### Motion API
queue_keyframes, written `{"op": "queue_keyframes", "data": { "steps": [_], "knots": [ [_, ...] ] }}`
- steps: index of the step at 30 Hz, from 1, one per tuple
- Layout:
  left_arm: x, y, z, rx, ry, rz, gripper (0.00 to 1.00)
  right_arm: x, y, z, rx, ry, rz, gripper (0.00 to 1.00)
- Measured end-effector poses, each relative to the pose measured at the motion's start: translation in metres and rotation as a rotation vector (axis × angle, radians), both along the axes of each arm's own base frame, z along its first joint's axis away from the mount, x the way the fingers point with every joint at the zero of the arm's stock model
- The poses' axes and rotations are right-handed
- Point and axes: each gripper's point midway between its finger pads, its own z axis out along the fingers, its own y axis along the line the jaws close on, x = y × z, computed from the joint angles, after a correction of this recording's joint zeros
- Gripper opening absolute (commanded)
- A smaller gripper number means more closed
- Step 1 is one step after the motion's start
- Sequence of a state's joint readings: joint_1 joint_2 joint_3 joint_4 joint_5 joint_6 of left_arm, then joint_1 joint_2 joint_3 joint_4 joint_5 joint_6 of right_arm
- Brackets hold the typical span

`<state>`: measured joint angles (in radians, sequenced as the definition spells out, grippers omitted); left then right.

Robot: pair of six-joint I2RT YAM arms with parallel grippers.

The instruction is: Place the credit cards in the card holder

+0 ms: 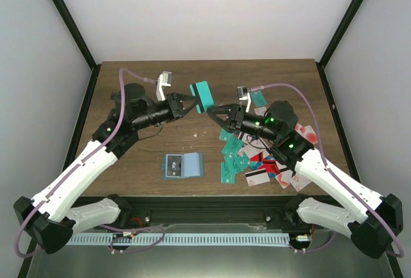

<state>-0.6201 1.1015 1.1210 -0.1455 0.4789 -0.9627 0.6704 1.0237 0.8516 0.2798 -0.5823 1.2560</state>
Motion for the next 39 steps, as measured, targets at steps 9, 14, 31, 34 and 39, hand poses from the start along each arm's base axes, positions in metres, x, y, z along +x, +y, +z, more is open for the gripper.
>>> {"op": "queue_keyframes", "data": {
  "steps": [9,14,31,34,39],
  "knots": [
    [-0.028,0.053,-0.068,0.226,0.104,0.105,0.04,-0.003,-0.011,-0.056,-0.252,-0.006,-0.037,0.47],
    [-0.039,0.073,-0.132,0.393,0.227,0.136,0.04,0.000,-0.011,-0.100,-0.387,0.022,-0.027,0.48],
    [-0.054,0.094,-0.269,0.700,0.457,0.056,0.04,-0.013,0.001,-0.242,-0.694,0.266,0.155,0.48],
    [-0.057,0.100,-0.289,0.711,0.491,0.050,0.04,-0.018,0.006,-0.252,-0.709,0.282,0.185,0.47],
    [-0.056,0.107,-0.307,0.685,0.508,0.066,0.04,-0.023,0.012,-0.269,-0.729,0.303,0.229,0.47]
  ]
}}
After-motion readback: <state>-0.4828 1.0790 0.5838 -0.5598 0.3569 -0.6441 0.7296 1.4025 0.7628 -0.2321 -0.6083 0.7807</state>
